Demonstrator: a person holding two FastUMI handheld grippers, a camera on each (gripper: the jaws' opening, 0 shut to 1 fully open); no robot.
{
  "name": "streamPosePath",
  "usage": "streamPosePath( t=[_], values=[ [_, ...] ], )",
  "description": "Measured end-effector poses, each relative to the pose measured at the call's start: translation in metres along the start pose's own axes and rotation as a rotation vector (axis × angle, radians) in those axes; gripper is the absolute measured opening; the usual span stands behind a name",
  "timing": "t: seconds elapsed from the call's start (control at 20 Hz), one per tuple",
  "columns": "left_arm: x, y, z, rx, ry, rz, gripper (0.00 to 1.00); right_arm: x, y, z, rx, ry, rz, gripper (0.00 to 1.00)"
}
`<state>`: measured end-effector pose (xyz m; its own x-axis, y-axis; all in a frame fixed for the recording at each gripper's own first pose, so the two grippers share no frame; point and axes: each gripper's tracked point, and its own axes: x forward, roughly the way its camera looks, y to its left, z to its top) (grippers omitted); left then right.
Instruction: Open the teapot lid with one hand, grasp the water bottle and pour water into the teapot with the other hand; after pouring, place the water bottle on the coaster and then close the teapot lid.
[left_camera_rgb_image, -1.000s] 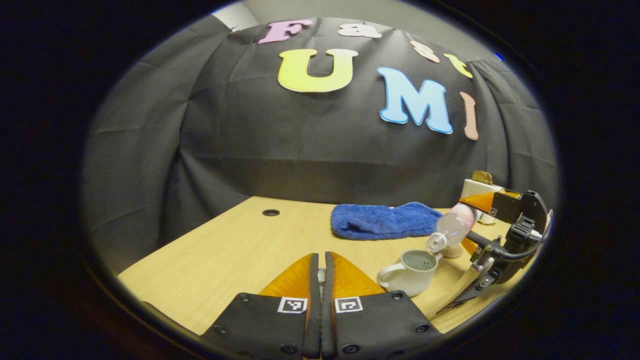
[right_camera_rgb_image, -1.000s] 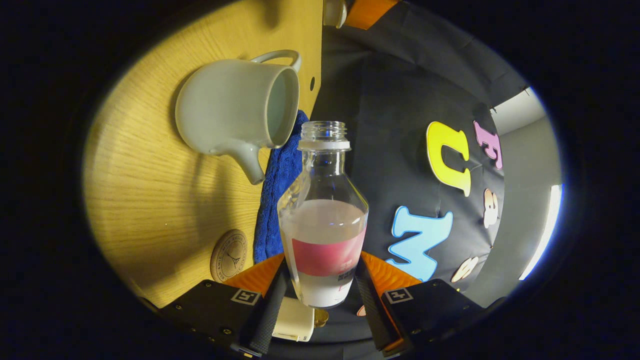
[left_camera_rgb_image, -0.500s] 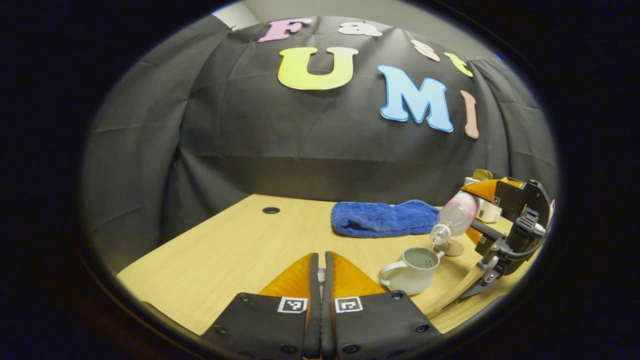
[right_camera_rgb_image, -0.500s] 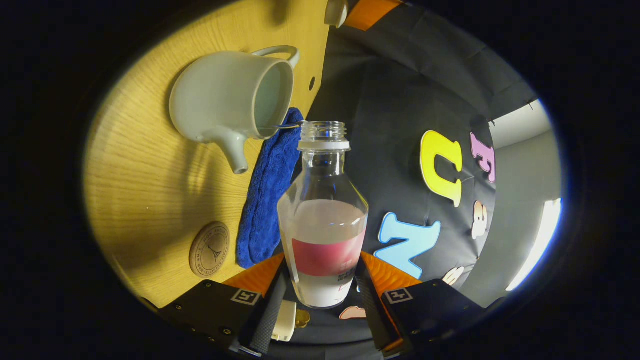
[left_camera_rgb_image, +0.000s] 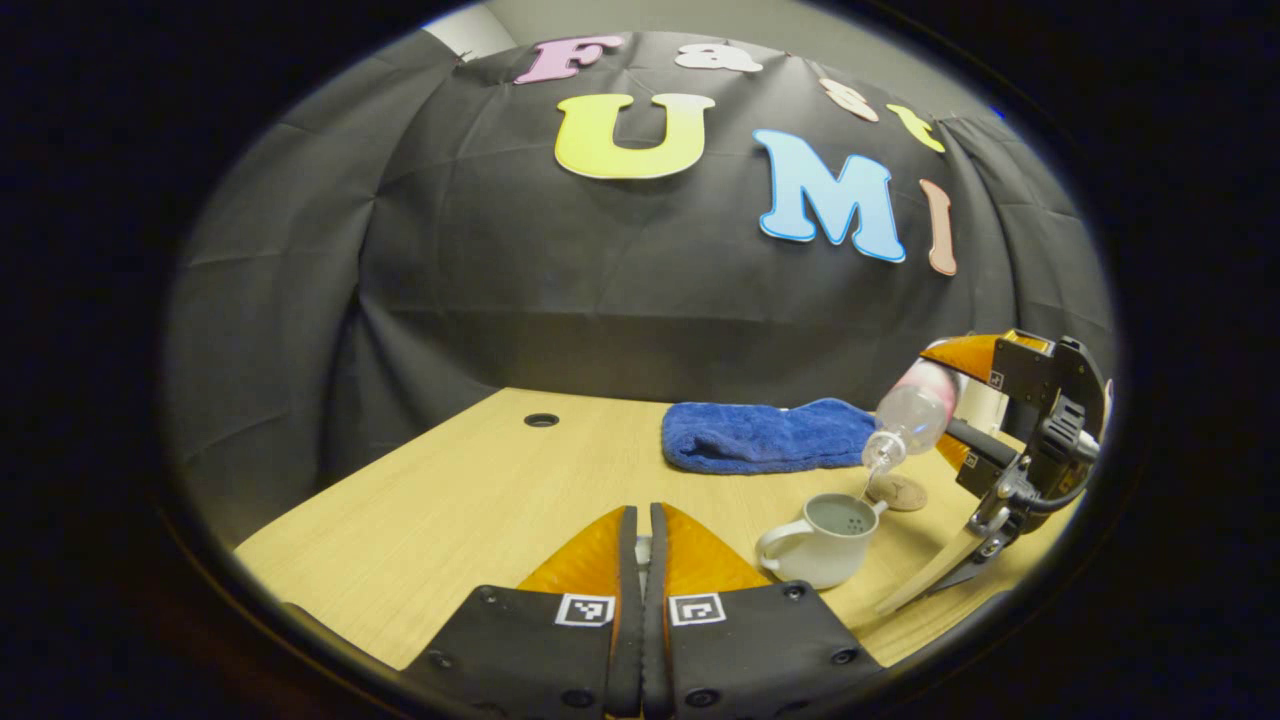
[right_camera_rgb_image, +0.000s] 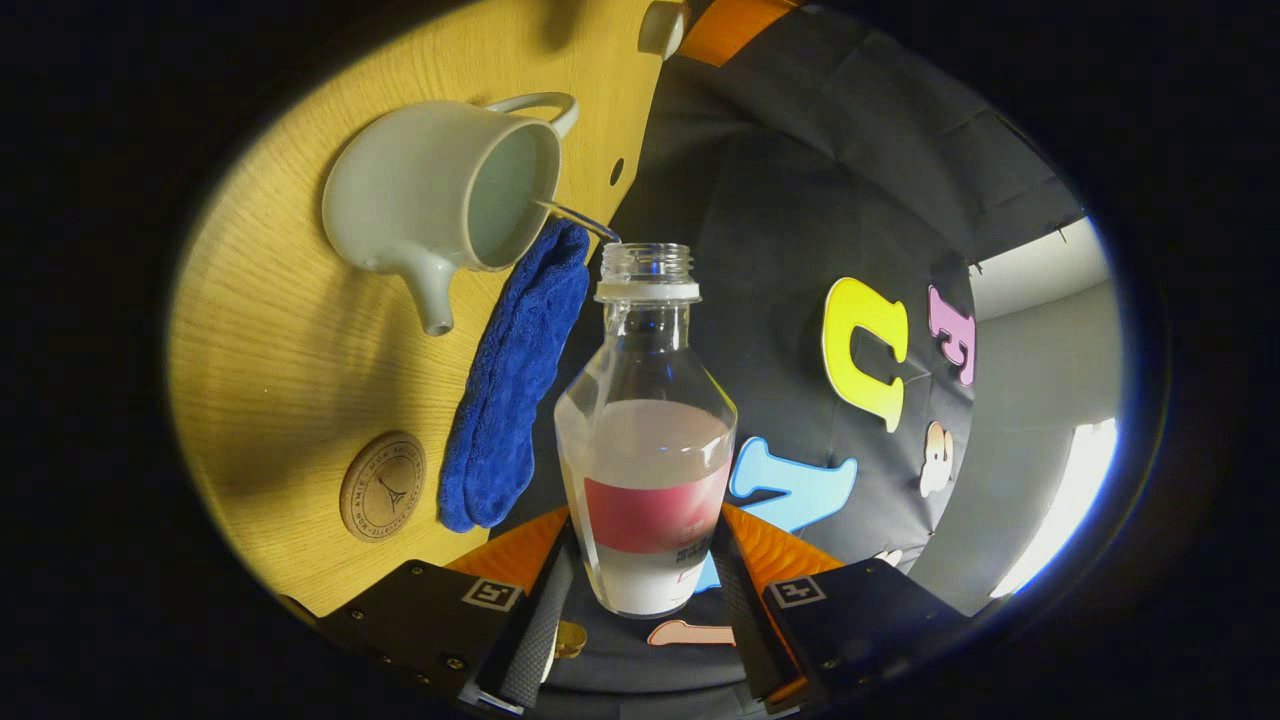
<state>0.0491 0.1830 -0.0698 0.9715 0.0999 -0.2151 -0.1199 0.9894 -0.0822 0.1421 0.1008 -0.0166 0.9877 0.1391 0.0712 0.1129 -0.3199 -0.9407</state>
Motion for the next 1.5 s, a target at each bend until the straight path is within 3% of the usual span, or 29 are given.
streamPosePath(
  t=[1.5],
  values=[
    [0.003, -0.006, -0.006, 0.005, 0.016, -0.007, 0.06, 0.003, -0.032, -0.002, -0.157, -0.046, -0.136, 0.74]
  ],
)
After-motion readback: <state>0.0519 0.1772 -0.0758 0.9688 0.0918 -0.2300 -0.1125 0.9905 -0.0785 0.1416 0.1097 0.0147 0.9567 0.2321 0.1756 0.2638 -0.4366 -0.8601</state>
